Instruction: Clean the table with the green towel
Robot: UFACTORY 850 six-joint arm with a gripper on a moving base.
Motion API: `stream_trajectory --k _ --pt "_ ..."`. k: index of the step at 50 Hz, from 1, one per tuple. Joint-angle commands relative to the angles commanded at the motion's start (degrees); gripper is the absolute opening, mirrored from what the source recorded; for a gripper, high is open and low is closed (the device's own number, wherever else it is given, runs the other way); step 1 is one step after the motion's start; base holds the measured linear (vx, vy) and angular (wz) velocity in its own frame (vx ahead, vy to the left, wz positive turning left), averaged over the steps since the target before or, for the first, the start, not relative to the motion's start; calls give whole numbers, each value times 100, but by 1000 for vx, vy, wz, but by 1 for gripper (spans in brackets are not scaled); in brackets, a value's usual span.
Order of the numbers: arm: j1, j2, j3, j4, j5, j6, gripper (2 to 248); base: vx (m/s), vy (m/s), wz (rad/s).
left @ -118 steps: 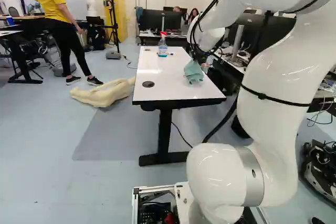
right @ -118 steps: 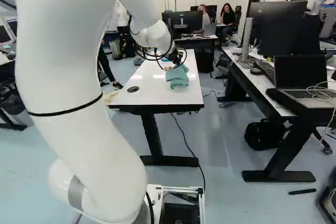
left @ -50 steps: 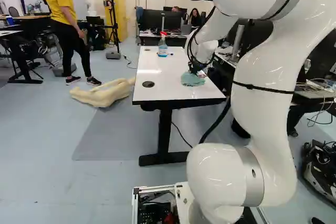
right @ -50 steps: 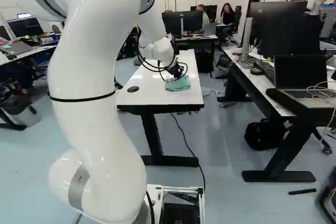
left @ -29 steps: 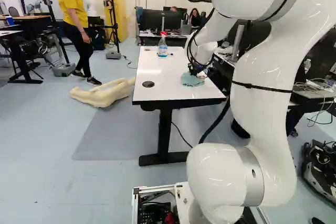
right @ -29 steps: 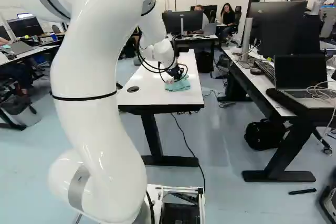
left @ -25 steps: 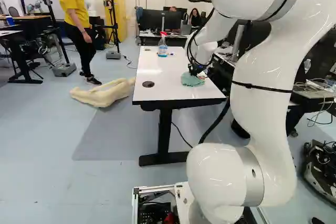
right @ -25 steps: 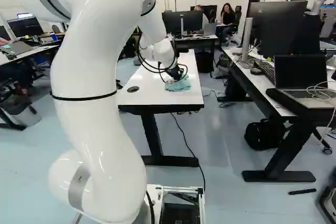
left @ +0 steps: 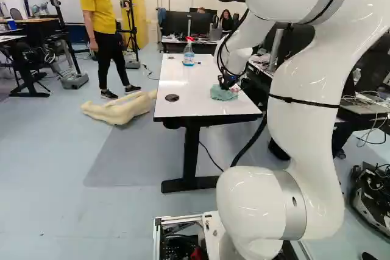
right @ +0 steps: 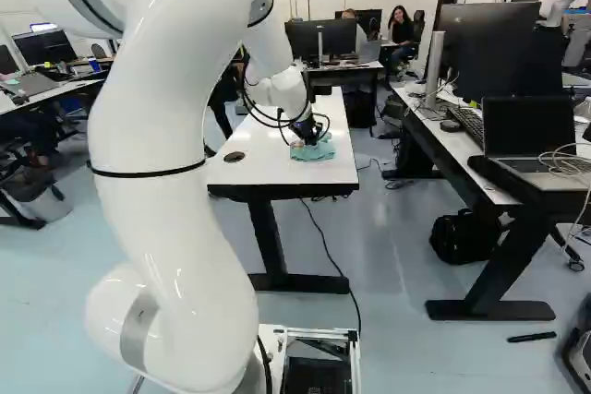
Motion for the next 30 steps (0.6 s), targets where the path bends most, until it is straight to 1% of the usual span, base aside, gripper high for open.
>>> stream_trajectory --k 13,30 --pt "-21 -22 -27 0 0 0 20 0 0 0" --pt "-244 -273 -344 0 0 0 20 0 0 0"
